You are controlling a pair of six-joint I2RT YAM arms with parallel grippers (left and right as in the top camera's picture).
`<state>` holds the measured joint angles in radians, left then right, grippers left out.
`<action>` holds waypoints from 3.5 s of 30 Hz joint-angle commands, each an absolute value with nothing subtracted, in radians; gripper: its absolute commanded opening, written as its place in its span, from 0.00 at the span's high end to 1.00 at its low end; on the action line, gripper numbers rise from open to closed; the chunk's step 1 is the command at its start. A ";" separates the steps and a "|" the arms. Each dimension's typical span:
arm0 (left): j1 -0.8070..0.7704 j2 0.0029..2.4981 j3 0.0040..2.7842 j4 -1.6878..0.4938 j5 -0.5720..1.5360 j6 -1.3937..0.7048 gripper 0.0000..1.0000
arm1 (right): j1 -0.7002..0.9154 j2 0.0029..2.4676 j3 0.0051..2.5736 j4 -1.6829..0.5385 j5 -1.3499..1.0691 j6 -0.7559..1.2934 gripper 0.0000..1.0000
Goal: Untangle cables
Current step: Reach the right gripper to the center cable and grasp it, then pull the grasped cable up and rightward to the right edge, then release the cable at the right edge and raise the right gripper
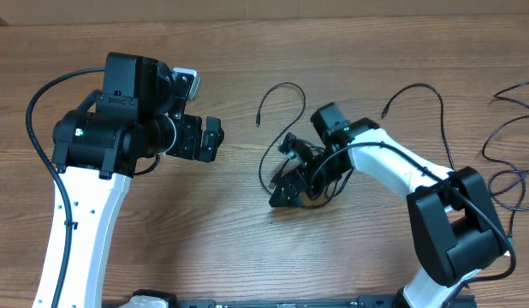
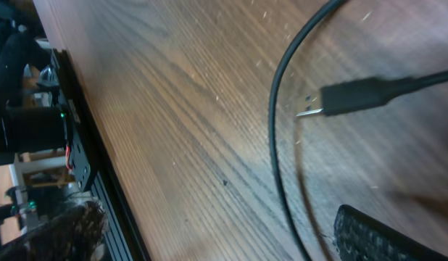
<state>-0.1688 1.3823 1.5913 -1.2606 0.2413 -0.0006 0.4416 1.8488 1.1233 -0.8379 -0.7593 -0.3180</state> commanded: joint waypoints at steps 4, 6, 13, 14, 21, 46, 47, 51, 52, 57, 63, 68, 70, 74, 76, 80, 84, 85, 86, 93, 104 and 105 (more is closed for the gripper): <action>-0.171 1.386 1.594 -1.259 0.233 -0.010 0.00 | 0.471 1.843 1.056 -0.757 -0.781 -0.257 0.00; -0.171 1.386 1.594 -1.259 0.233 -0.010 0.00 | 0.479 1.843 1.038 -0.738 -0.781 -0.257 0.00; -0.171 1.386 1.594 -1.259 0.233 -0.010 0.00 | 0.520 1.843 0.966 -0.631 -0.795 -0.207 0.00; -0.171 1.386 1.594 -1.259 0.233 -0.010 0.00 | 0.525 1.843 0.955 -0.609 -0.795 -0.190 0.00; -0.171 1.386 1.594 -1.259 0.233 -0.010 0.00 | 0.589 1.843 0.909 -0.520 -0.846 -0.126 0.11; -0.171 1.386 1.594 -1.259 0.233 -0.010 0.00 | 0.351 1.626 1.838 -0.745 -0.628 0.154 0.96; -0.171 1.386 1.594 -1.259 0.233 -0.010 0.00 | 0.313 1.616 1.919 -0.741 -0.552 0.153 0.96; -0.171 1.386 1.594 -1.259 0.233 -0.010 0.00 | 0.199 1.604 2.114 -0.723 -0.381 0.153 0.96; -0.171 1.386 1.594 -1.259 0.233 -0.010 0.00 | 0.170 1.604 2.156 -0.719 -0.345 0.153 0.96; -0.171 1.386 1.594 -1.259 0.233 -0.010 0.01 | -0.004 1.604 2.327 -0.705 -0.200 0.153 0.96; -0.171 1.386 1.594 -1.259 0.233 -0.010 0.00 | -0.218 1.606 2.363 -0.696 -0.130 0.153 0.96; -0.171 1.386 1.594 -1.259 0.233 -0.010 0.00 | -0.374 1.631 2.363 -0.767 -0.131 0.153 0.96; -0.171 1.386 1.594 -1.259 0.233 -0.010 0.00 | -0.410 1.647 2.362 -0.807 -0.131 0.153 0.96; -0.171 1.386 1.594 -1.259 0.233 -0.010 0.00 | -0.463 1.703 2.362 -0.909 -0.131 0.153 0.96; -0.171 1.386 1.594 -1.259 0.233 -0.010 0.00 | -0.487 1.752 2.362 -0.980 -0.131 0.153 0.96; -0.171 1.386 1.594 -1.259 0.233 -0.010 0.00 | -0.509 1.836 2.362 -1.077 -0.131 0.153 0.96; -0.171 1.386 1.594 -1.259 0.233 -0.010 0.00 | -0.519 1.922 2.362 -1.148 -0.131 0.153 0.96; -0.171 1.386 1.594 -1.259 0.233 -0.010 0.00 | -0.519 1.940 2.362 -1.164 -0.131 0.153 0.96; -0.171 1.386 1.594 -1.259 0.233 -0.010 0.00 | -0.519 1.969 2.362 -1.187 -0.131 0.153 0.96; -0.171 1.386 1.594 -1.259 0.233 -0.010 0.00 | -0.519 2.060 2.362 -1.271 -0.131 0.180 0.09; -0.171 1.386 1.594 -1.259 0.233 -0.010 0.00 | -0.515 2.049 2.363 -1.396 -0.131 0.187 0.00; -0.171 1.386 1.594 -1.259 0.233 -0.010 0.00 | -0.511 2.043 2.363 -1.408 -0.131 0.186 0.00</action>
